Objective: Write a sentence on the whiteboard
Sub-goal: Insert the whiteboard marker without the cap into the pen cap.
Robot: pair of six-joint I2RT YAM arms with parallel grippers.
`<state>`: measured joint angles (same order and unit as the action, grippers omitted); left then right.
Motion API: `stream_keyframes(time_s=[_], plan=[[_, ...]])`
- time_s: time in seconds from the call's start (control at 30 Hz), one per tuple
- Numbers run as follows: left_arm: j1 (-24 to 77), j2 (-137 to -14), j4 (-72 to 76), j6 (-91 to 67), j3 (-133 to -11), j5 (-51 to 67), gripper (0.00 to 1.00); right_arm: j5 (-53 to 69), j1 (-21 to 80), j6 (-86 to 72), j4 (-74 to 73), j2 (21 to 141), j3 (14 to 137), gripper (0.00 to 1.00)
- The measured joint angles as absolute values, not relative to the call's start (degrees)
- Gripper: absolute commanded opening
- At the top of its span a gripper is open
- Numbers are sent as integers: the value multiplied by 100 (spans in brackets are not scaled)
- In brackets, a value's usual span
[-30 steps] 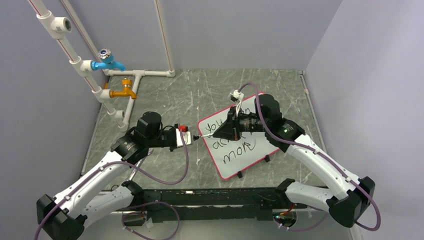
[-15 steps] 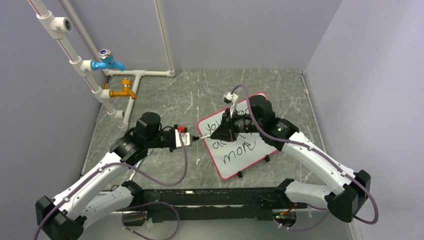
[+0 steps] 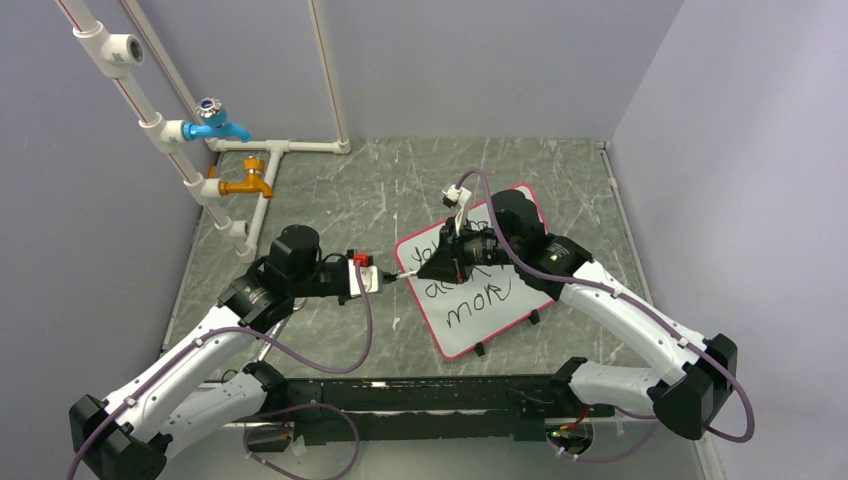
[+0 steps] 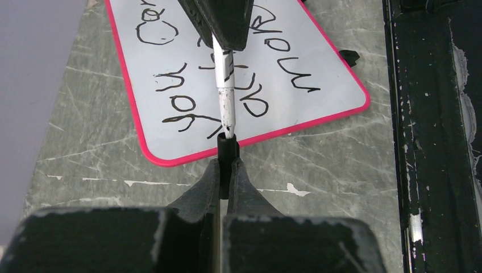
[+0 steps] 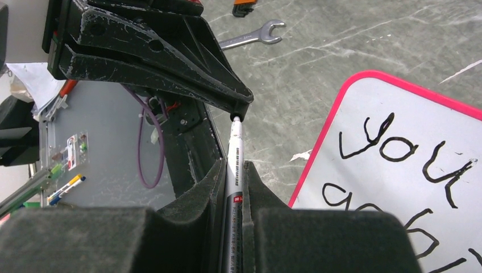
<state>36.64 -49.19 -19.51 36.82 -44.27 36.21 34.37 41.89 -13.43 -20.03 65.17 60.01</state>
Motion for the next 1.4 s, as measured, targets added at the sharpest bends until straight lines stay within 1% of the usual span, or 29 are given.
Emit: stream_keyframes(time_s=[0.57,1.07,1.4], plan=[[3662,-4923,-1942,3472,-4427,3656,0,3164,4464,-1295,-1981,6761,6136,0],[3658,-4934,-2091,3271,-4425,3514,0,2349,5039,-954,-2427,7273,6672,0],[3658,-4932,-2189,3168,-4425,3404,0,2106,5190,-932,-2526,7389,6779,0]])
